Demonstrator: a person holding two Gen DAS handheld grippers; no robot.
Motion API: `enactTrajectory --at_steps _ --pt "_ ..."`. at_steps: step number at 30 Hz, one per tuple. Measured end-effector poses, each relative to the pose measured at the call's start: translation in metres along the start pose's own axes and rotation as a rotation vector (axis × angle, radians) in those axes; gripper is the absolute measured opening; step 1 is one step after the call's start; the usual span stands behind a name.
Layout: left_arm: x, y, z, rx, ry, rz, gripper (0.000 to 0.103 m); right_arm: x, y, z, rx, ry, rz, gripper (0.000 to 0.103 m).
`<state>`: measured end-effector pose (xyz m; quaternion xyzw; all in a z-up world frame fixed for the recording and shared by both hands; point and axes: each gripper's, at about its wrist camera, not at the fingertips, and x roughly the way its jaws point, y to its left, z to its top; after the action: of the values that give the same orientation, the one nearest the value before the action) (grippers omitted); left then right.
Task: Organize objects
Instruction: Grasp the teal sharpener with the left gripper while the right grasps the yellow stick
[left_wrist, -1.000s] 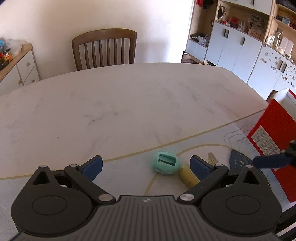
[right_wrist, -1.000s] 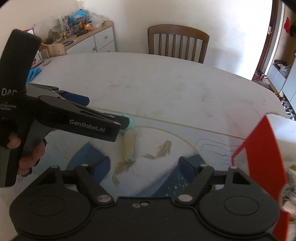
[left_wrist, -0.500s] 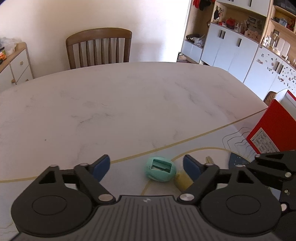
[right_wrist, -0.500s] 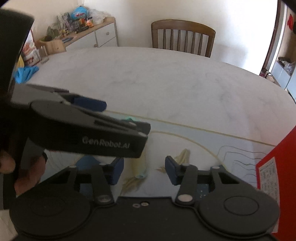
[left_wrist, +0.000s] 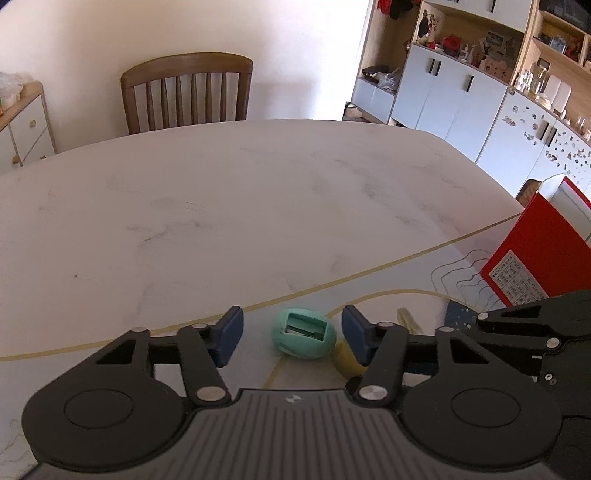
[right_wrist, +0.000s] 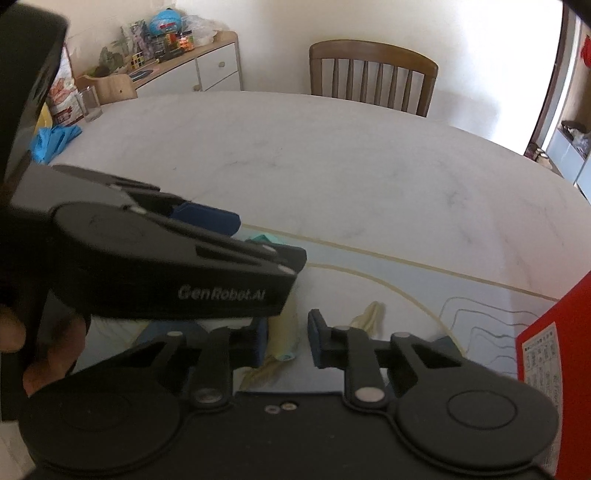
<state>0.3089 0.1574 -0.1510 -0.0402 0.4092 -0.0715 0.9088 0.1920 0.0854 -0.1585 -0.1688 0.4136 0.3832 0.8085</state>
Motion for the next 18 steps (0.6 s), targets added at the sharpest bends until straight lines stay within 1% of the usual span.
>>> enactTrajectory --at_steps 4,5,6,8,10,11,18 --pt "0.002 -0.001 -0.002 0.004 0.012 -0.007 0.052 -0.005 -0.001 -0.007 -0.023 0.000 -0.019 0.014" --pt "0.003 -0.002 -0.002 0.008 0.014 -0.009 0.051 -0.006 -0.002 -0.008 -0.018 0.001 -0.019 0.014" --pt "0.003 -0.003 -0.003 0.013 0.016 -0.010 0.047 -0.007 -0.003 -0.010 -0.013 0.004 -0.020 0.014" --pt "0.003 -0.005 -0.004 0.020 0.018 -0.004 0.046 -0.009 -0.005 -0.012 -0.004 0.007 -0.027 0.014" --pt "0.004 -0.007 -0.005 0.028 0.019 0.001 0.040 -0.011 -0.007 -0.014 0.007 0.010 -0.032 0.014" --pt "0.004 -0.008 -0.005 0.033 0.020 0.008 0.039 -0.012 -0.008 -0.015 0.015 0.012 -0.033 0.014" --pt "-0.002 -0.015 -0.007 0.060 0.030 0.042 0.039 -0.025 -0.012 -0.019 0.074 0.015 -0.035 0.014"
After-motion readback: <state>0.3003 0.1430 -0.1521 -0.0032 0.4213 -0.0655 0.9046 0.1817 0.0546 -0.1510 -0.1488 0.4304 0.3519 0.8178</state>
